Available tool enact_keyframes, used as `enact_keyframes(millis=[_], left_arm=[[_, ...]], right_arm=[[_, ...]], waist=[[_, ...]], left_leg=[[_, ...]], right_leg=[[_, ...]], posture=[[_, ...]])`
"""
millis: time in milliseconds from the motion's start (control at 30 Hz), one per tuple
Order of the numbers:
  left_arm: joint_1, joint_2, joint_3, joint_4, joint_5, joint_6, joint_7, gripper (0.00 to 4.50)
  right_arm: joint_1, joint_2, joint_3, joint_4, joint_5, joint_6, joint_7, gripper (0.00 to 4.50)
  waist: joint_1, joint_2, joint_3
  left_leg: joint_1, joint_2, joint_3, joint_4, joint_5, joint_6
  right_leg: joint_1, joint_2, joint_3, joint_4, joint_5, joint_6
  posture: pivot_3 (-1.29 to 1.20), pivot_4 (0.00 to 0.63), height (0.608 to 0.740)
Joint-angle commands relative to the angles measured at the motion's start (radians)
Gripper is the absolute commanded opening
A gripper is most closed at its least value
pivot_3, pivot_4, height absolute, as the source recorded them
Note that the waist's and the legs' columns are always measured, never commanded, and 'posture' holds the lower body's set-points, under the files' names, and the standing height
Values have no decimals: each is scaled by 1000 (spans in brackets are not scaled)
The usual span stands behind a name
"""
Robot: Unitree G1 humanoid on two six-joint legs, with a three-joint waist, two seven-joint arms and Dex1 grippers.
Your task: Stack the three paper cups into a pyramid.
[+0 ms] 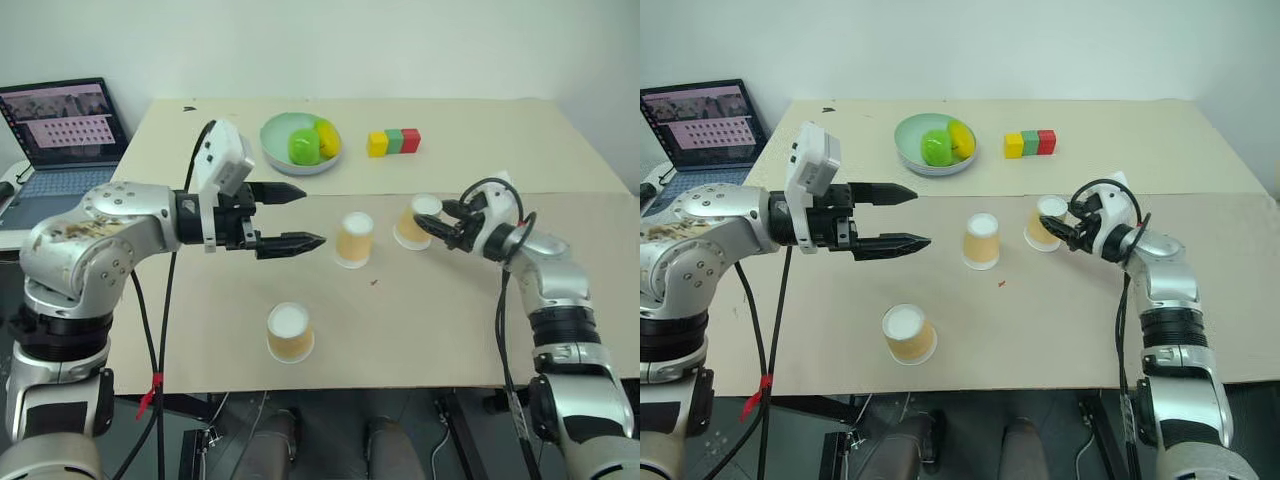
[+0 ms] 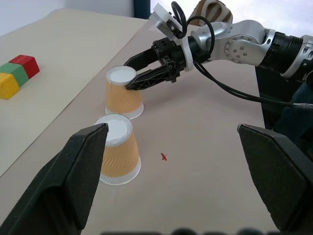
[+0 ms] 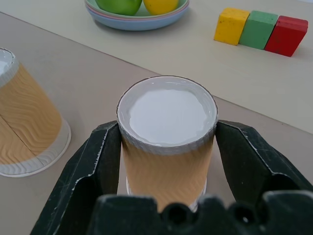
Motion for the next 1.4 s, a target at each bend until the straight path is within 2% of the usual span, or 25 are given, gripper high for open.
enact_keyframes(millis=[33,167,200,300,500,667,1000,1133,1400], left_arm=[[-5,-2,29,-37,-13,-7,17,4500],[-1,-3,35,-38,-17,-6,26,4500],[1,-4,35,-34,-15,-9,26,4500],[4,-5,35,-29,-11,-17,27,4500],[7,-10,33,-23,-7,-25,24,4500],[11,-7,36,-24,-9,-26,22,4500],[15,-6,32,-12,-5,-33,8,4500],[8,-19,22,-3,1,-42,8,4500],[5,-14,30,-9,-3,-35,5,4500]], right_arm=[[-37,21,25,69,-28,-40,26,2767],[-45,17,22,92,-31,-47,44,2767],[-43,15,19,91,-27,-42,48,3732],[-37,8,11,83,-28,-38,44,4470],[-17,-21,-25,12,15,34,73,4470],[72,-127,-58,-197,84,157,163,4470],[224,-302,-161,-526,207,347,204,4470],[235,-261,-145,-592,225,373,150,4470],[190,-197,-76,-525,190,335,135,4470]], waist=[[-7,0,0],[-9,0,0],[-8,0,0],[-6,0,0],[-1,0,0],[4,0,0],[7,0,0],[6,0,0],[18,0,0]], left_leg=[[0,0,0,0,0,0],[1,0,0,0,0,0],[1,0,0,0,0,0],[1,0,0,-1,0,0],[1,0,0,-1,0,0],[1,0,0,-2,0,0],[0,0,0,-2,0,0],[0,1,0,-1,0,0],[-1,0,0,-1,0,0]], right_leg=[[0,0,0,0,0,0],[0,0,0,0,0,0],[0,0,0,0,0,0],[0,0,0,1,0,0],[0,0,1,0,0,0],[0,0,1,0,0,0],[-1,0,1,0,0,0],[0,0,1,0,0,1],[-1,0,0,0,0,0]], posture=[[0,150,740],[0,150,740],[0,150,740],[0,150,740],[0,150,740],[0,150,740],[0,150,740],[0,150,740],[0,150,740]])
